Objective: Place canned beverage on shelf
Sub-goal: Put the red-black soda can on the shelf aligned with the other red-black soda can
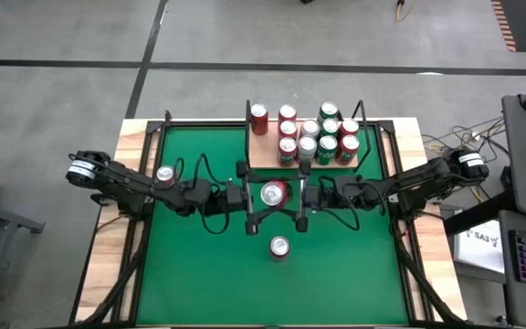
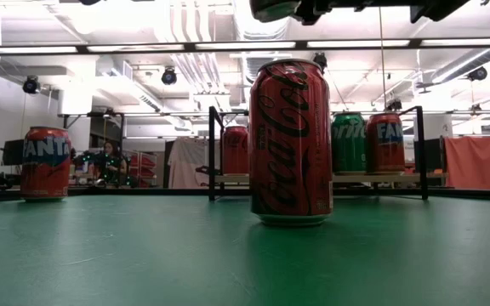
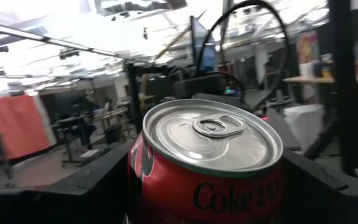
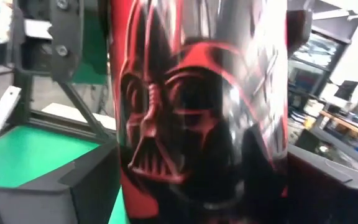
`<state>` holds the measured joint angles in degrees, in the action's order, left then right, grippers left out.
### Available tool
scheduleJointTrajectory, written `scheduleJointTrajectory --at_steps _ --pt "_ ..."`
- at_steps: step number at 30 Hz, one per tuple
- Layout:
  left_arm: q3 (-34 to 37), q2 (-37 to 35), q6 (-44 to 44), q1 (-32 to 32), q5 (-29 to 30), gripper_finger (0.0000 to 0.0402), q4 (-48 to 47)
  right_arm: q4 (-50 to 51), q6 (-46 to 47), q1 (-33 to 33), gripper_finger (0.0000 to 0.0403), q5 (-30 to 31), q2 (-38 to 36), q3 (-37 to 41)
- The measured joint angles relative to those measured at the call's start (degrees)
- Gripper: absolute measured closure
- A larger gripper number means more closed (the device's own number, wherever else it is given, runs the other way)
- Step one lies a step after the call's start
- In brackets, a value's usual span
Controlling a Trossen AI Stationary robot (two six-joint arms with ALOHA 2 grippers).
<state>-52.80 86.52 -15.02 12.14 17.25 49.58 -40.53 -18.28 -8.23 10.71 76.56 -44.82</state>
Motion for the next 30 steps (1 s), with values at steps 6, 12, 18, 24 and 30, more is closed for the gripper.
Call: scheduleJointTrajectory --at_steps 6,12,18,24,30 --pt "0.0 -0.11 -0.11 0.07 7.65 0.011 -1.66 5.63 2.31 -0.01 0.0063 5.31 -2.18 0.0" --pt "0.0 -0.24 -0.32 0.02 15.48 0.011 -4.18 13.34 6.2 -0.02 0.0073 9.76 -6.58 0.0" --pt "0.0 -0.31 0.75 -0.24 22.43 0.011 -7.18 20.71 9.5 -0.02 0.0074 13.48 -10.85 0.0" --pt "0.0 0.8 4.86 -2.2 22.8 0.011 -7.69 22.92 10.24 -0.04 0.0074 13.74 -12.58 0.0" --pt "0.11 3.36 7.64 -3.71 26.96 0.011 -8.0 24.92 10.21 -0.02 0.0074 15.01 -13.42 0.09"
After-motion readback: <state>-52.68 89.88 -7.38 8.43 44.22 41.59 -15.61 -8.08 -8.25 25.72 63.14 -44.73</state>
